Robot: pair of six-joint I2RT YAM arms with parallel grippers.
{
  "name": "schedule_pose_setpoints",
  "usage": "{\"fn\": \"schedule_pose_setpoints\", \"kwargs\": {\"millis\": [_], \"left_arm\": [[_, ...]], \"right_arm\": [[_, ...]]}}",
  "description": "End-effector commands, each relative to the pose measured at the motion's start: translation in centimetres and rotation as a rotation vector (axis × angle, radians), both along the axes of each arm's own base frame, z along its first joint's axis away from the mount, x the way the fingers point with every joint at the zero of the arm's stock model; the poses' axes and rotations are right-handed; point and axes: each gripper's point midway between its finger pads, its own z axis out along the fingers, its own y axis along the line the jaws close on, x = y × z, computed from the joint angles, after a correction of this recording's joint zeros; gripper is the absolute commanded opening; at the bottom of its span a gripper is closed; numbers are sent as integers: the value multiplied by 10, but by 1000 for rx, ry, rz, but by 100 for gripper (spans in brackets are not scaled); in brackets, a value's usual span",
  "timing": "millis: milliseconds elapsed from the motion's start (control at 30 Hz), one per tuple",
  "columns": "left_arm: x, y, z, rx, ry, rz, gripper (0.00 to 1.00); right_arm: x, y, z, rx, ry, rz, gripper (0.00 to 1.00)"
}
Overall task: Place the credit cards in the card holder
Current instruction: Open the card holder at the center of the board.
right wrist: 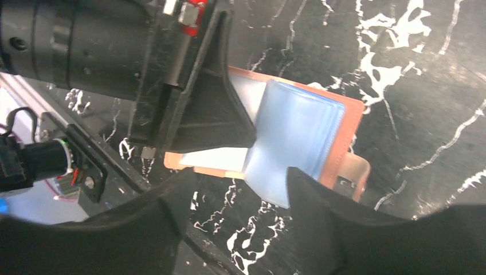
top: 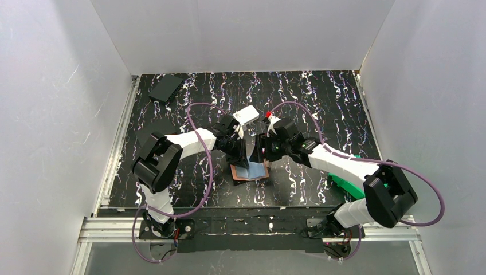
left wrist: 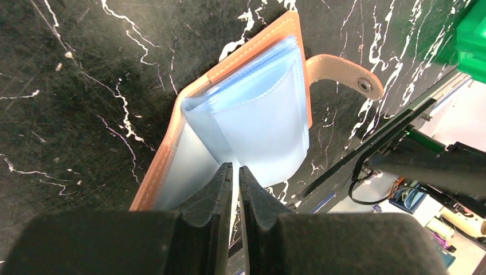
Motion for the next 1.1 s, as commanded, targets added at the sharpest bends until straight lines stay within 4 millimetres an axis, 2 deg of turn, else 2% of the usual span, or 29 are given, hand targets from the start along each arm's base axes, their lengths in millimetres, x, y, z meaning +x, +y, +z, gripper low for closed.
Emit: {"fn": "schedule_pose_setpoints", "kwargs": {"millis": [0, 133, 367, 500, 667, 867, 967, 1067], "left_arm": [[1, 7, -1, 44, -26, -4, 9], [-2, 14, -5, 66, -26, 3, 9], [-7, 28, -3, 95, -25, 12, 10], [-16, 43, -5, 133, -31, 13, 12], [-29, 59, -17, 168, -7, 29, 12], [-39, 68, -27, 180, 12, 49, 12], [-41, 70, -29, 184, 16, 50, 12], [-41, 69, -31, 178, 14, 55, 12]], "right_arm": [[-1, 22, 10, 133, -9, 42, 56], [-2, 32, -4, 175, 20, 68, 33], [-6, 25, -53, 136, 101, 35, 28], [-8, 14, -70, 85, 114, 15, 28], [-9, 9, -72, 65, 109, 7, 28], [-10, 9, -74, 53, 116, 15, 28], [-11, 14, -68, 75, 122, 32, 29], [-10, 23, -54, 118, 115, 55, 34]]}}
